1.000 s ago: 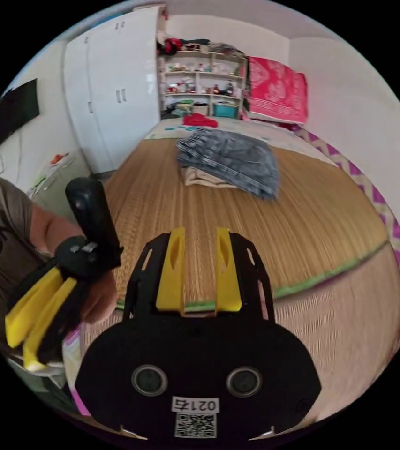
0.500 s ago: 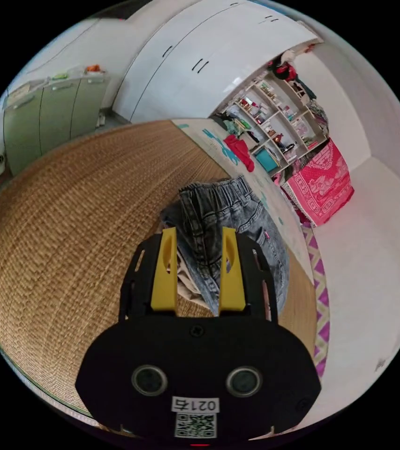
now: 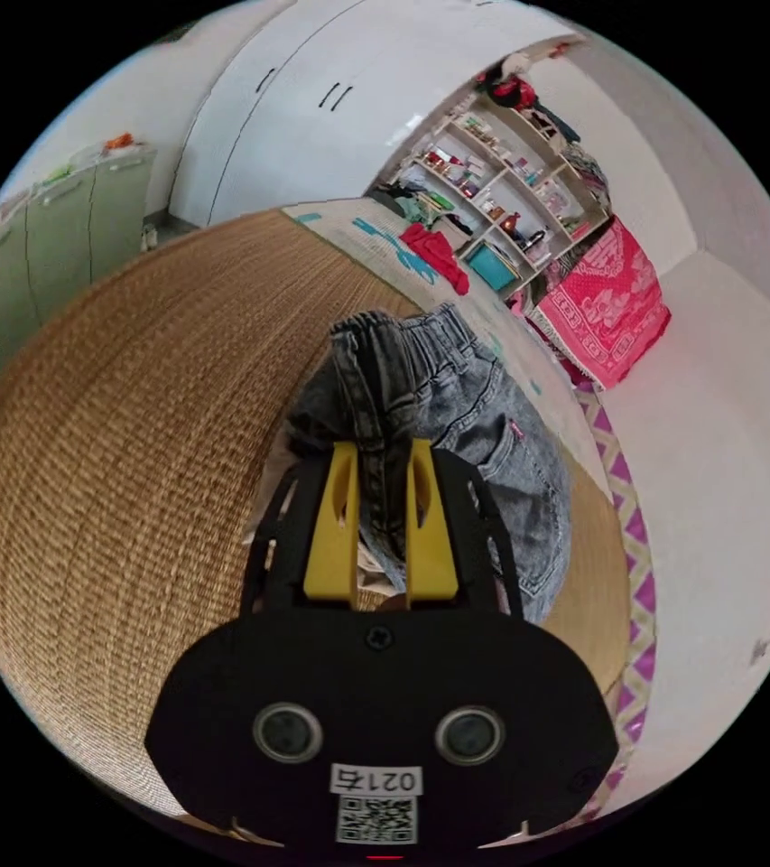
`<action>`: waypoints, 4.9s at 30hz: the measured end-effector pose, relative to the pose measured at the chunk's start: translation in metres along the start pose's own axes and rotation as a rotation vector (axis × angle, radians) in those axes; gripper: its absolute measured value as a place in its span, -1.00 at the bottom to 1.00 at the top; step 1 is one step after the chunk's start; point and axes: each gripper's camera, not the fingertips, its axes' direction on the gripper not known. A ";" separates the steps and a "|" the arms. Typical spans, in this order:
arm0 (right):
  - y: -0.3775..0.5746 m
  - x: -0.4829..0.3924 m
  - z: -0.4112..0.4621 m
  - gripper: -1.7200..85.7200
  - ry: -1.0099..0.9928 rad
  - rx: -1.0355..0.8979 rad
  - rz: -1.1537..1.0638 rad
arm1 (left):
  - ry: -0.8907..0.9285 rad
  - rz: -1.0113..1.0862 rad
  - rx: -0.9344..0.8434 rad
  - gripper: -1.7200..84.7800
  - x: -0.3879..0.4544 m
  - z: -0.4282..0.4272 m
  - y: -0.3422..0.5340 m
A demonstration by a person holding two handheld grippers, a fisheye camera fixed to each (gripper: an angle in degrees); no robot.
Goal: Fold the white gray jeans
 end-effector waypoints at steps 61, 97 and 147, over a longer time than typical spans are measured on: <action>0.580 -0.330 -0.075 -0.79 -0.714 0.370 1.350 | -1.311 -0.630 -0.567 -0.98 -0.074 0.031 0.226; 0.964 -0.590 -0.081 -0.94 -0.067 0.789 2.172 | -1.320 -1.057 -0.716 -0.98 -0.279 -0.073 0.234; 0.494 -0.185 -0.065 -0.87 -0.240 0.078 1.481 | -1.485 -0.304 -0.626 -0.98 0.180 0.015 0.004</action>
